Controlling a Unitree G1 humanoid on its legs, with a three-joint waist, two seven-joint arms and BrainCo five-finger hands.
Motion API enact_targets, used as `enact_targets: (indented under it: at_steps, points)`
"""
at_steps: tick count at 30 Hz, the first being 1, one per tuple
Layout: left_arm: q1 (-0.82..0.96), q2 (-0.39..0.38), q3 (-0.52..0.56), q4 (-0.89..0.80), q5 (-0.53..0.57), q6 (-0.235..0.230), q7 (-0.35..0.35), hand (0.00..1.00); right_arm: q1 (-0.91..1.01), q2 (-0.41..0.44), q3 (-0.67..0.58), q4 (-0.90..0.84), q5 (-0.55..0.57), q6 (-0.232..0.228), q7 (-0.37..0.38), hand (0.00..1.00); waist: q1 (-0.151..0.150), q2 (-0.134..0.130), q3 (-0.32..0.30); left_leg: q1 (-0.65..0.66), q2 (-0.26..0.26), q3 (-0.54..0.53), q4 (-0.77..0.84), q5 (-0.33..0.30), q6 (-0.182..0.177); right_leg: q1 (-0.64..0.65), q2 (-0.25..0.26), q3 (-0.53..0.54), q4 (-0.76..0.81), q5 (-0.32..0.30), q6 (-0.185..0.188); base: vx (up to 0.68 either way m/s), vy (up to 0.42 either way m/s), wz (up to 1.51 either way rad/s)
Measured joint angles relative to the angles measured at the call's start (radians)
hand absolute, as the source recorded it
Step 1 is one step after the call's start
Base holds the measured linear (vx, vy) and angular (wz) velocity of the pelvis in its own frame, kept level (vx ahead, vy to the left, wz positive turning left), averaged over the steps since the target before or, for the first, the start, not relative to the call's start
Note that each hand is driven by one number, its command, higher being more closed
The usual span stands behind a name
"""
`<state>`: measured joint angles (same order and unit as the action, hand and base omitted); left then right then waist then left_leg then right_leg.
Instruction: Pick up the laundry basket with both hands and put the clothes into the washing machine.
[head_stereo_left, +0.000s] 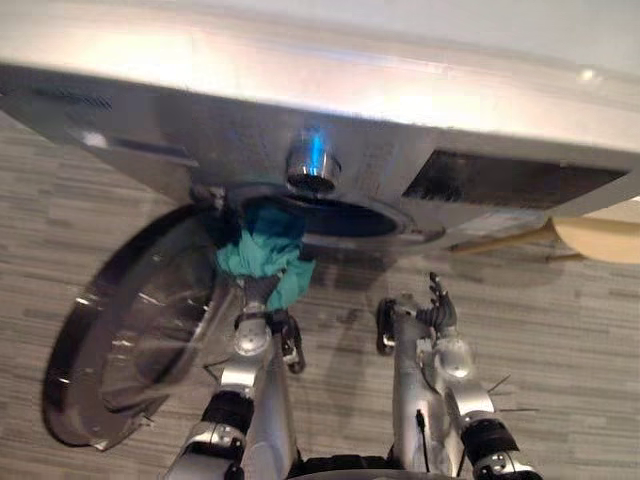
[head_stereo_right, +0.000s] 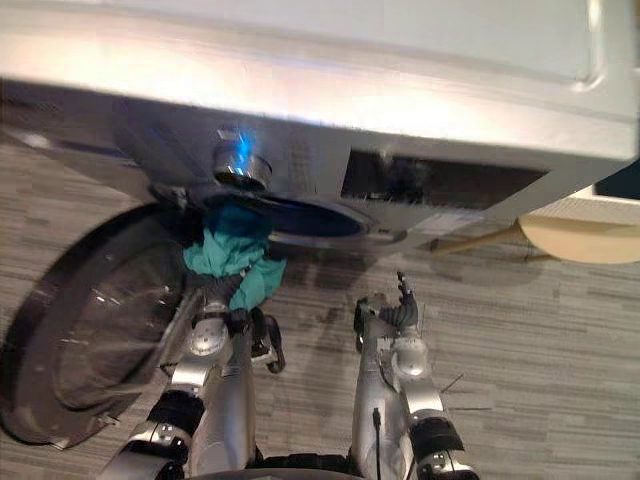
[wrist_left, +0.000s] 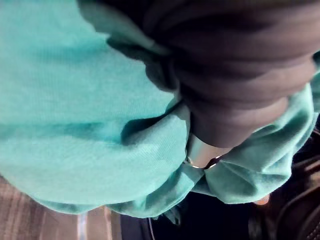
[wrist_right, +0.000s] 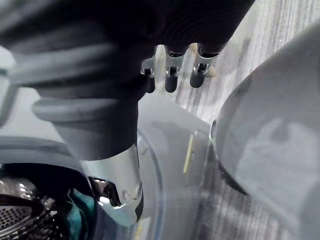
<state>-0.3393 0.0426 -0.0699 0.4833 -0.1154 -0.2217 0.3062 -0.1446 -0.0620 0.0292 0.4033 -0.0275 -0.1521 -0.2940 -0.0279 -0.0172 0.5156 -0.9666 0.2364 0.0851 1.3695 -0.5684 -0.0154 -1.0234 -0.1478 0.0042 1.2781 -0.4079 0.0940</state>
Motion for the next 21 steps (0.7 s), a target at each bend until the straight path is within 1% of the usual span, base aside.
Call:
enact_targets:
  at_steps: [3, 5, 6, 7, 9, 10, 11, 12, 13, 14, 16, 18, 19, 20, 21]
  points:
    - [-0.096, 0.0, -0.005, -0.062, 0.001, 0.004, 0.009, 1.0, -0.026, 0.017, 0.002, -0.079, 0.006, -0.005, -0.013, 0.0, 0.004, -0.01, 0.007, -0.125, 0.016, -0.026, 0.108, -0.019, -0.006, -0.125, 0.008, 0.002, 0.108, -0.018, -0.013, -0.13, -0.1, -0.04]
    - [-0.154, 0.012, -0.006, -0.111, 0.01, 0.01, 0.022, 1.0, -0.028, 0.018, 0.002, -0.124, 0.009, -0.02, -0.012, 0.0, 0.006, -0.011, 0.009, -0.18, 0.029, -0.032, 0.158, -0.026, -0.007, -0.184, 0.014, 0.009, 0.158, -0.026, -0.016, -0.08, -0.085, -0.11]
    - [-0.208, 0.028, -0.006, -0.142, 0.017, 0.015, 0.028, 1.0, -0.028, 0.018, 0.002, -0.157, 0.009, -0.027, -0.012, 0.0, 0.007, -0.011, 0.009, -0.214, 0.04, -0.035, 0.188, -0.03, -0.01, -0.224, 0.027, 0.015, 0.185, -0.028, -0.017, -0.08, -0.08, -0.18]
    - [-0.266, 0.058, -0.007, -0.158, 0.036, 0.021, 0.029, 1.0, -0.027, 0.017, 0.002, -0.185, 0.009, -0.036, -0.009, 0.0, 0.002, -0.011, 0.009, -0.243, 0.046, -0.041, 0.211, -0.034, -0.014, -0.255, 0.032, 0.017, 0.206, -0.032, -0.013, -0.09, -0.092, -0.19]
    - [-0.391, 0.138, -0.016, -0.183, 0.072, 0.023, 0.029, 1.0, -0.025, 0.018, 0.003, -0.237, 0.011, -0.042, -0.002, 0.0, -0.012, -0.012, 0.009, -0.293, 0.057, -0.05, 0.241, -0.035, -0.014, -0.305, 0.042, 0.017, 0.233, -0.033, -0.016, -0.06, -0.078, -0.13]
    - [-0.44, 0.164, -0.028, -0.186, 0.088, 0.026, 0.03, 1.0, -0.022, 0.018, 0.001, -0.253, 0.016, -0.047, 0.003, 0.0, -0.014, -0.012, 0.009, -0.309, 0.059, -0.053, 0.249, -0.034, -0.014, -0.32, 0.041, 0.015, 0.24, -0.033, -0.017, -0.04, -0.061, -0.08]
    - [-0.516, 0.201, -0.052, -0.192, 0.097, 0.03, 0.036, 1.0, -0.016, 0.018, 0.001, -0.277, 0.018, -0.059, 0.012, 0.0, -0.017, -0.012, 0.009, -0.332, 0.06, -0.057, 0.259, -0.034, -0.015, -0.343, 0.04, 0.013, 0.251, -0.032, -0.018, -0.02, -0.033, -0.02]
    - [-0.557, 0.22, -0.066, -0.194, 0.111, 0.031, 0.043, 1.0, -0.014, 0.017, -0.001, -0.287, 0.018, -0.066, 0.014, 0.0, -0.019, -0.012, 0.009, -0.343, 0.06, -0.06, 0.265, -0.034, -0.015, -0.354, 0.04, 0.012, 0.258, -0.032, -0.017, -0.01, -0.057, 0.01]
    - [-0.644, 0.259, -0.102, -0.198, 0.134, 0.031, 0.047, 1.0, -0.013, 0.016, -0.001, -0.306, 0.018, -0.074, 0.016, 0.0, -0.023, -0.014, 0.01, -0.368, 0.06, -0.067, 0.283, -0.034, -0.015, -0.377, 0.04, 0.009, 0.275, -0.033, -0.02, 0.0, -0.045, 0.02]
    - [-0.691, 0.279, -0.123, -0.198, 0.146, 0.031, 0.047, 1.0, -0.014, 0.017, -0.001, -0.316, 0.018, -0.078, 0.016, 0.0, -0.025, -0.017, 0.012, -0.38, 0.06, -0.071, 0.293, -0.035, -0.015, -0.388, 0.04, 0.008, 0.285, -0.035, -0.023, 0.01, -0.072, 0.03]
    - [-0.848, 0.335, -0.192, -0.154, 0.194, 0.027, 0.044, 1.0, -0.016, 0.024, -0.001, -0.353, 0.017, -0.091, 0.039, 0.0, -0.043, -0.037, 0.022, -0.423, 0.061, -0.085, 0.327, -0.037, -0.018, -0.428, 0.04, 0.005, 0.321, -0.037, -0.031, 0.02, -0.053, 0.03]
    - [-0.901, 0.35, -0.209, -0.107, 0.212, 0.028, 0.043, 1.0, -0.017, 0.03, -0.002, -0.367, 0.018, -0.103, 0.046, 0.0, -0.049, -0.047, 0.028, -0.437, 0.063, -0.085, 0.338, -0.038, -0.019, -0.445, 0.041, 0.007, 0.332, -0.037, -0.032, 0.01, -0.03, -0.02]
    - [-0.935, 0.362, -0.209, -0.048, 0.248, 0.031, 0.043, 0.0, -0.017, 0.037, -0.005, -0.382, 0.018, -0.114, 0.056, 0.0, -0.056, -0.049, 0.029, -0.456, 0.066, -0.088, 0.349, -0.039, -0.017, -0.461, 0.042, 0.006, 0.341, -0.037, -0.031, 0.01, -0.029, -0.06]
    - [-0.953, 0.369, -0.206, 0.009, 0.273, 0.044, 0.039, 0.0, -0.017, 0.04, -0.005, -0.391, 0.018, -0.118, 0.06, 0.0, -0.066, -0.051, 0.03, -0.464, 0.071, -0.088, 0.356, -0.039, -0.016, -0.47, 0.043, 0.006, 0.345, -0.037, -0.031, 0.01, -0.032, -0.1]
    - [-0.965, 0.378, -0.201, 0.067, 0.289, 0.064, 0.023, 0.0, -0.02, 0.043, -0.005, -0.392, 0.018, -0.125, 0.063, 0.0, -0.067, -0.056, 0.033, -0.467, 0.078, -0.087, 0.36, -0.04, -0.015, -0.475, 0.047, 0.005, 0.347, -0.038, -0.029, 0.01, -0.027, -0.1]
